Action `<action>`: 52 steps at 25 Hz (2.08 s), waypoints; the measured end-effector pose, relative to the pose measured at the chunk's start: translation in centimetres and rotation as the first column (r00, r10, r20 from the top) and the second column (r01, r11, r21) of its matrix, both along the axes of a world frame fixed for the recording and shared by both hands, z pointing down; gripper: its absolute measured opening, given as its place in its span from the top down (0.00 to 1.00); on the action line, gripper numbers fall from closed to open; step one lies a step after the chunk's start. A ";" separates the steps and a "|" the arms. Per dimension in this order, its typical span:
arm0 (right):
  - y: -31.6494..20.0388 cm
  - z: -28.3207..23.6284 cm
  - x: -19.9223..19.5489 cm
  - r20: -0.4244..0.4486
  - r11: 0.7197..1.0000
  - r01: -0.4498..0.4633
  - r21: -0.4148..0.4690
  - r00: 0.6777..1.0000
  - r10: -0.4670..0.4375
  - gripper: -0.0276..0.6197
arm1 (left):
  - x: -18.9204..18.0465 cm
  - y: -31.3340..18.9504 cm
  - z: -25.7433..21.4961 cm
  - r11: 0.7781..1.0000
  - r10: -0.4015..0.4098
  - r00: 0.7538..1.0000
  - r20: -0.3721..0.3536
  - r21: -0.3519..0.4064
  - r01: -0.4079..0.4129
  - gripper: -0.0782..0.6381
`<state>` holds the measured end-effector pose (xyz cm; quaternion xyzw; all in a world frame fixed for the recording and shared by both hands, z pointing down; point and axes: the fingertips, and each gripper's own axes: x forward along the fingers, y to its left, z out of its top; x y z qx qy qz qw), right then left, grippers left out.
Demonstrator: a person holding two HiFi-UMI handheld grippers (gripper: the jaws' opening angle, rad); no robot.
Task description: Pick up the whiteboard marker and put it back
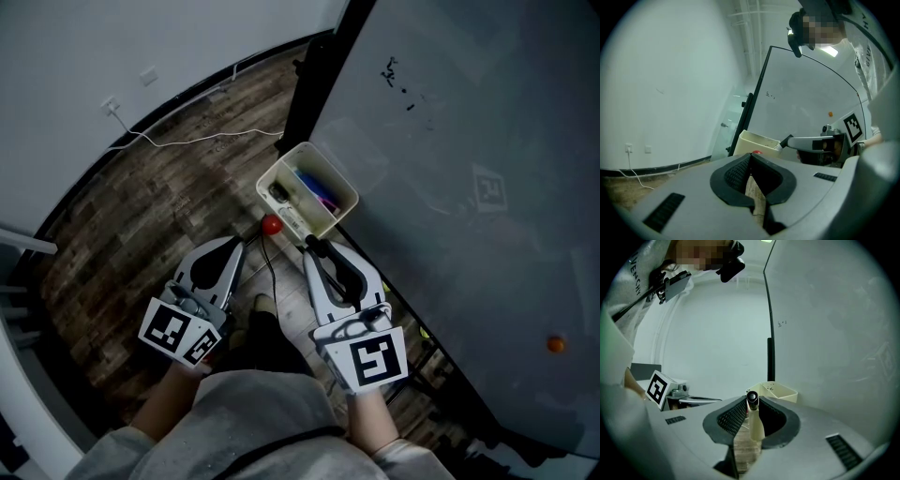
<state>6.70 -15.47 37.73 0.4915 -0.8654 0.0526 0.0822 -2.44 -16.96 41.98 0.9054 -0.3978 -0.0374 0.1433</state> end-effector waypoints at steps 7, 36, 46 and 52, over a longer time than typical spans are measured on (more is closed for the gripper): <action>0.7 0.4 0.6 0.011 1.000 -0.026 0.010 1.000 0.026 0.84 | 0.2 0.8 -0.3 1.000 0.009 1.000 0.000 0.005 -0.009 0.87; 6.2 0.5 -1.1 0.081 0.999 -0.034 -0.032 0.996 0.036 0.91 | 0.6 6.2 -2.8 0.996 0.075 0.997 -0.009 0.057 -0.074 0.87; 9.7 -0.1 -2.2 0.061 0.998 -0.062 -0.023 0.996 0.063 0.93 | 0.2 9.8 -3.8 0.989 0.127 0.992 -0.020 0.083 -0.124 0.87; 12.3 -0.9 -2.8 0.086 0.996 -0.087 -0.014 0.992 0.088 0.93 | -0.4 12.5 -4.4 0.983 0.158 0.987 -0.027 0.100 -0.154 0.87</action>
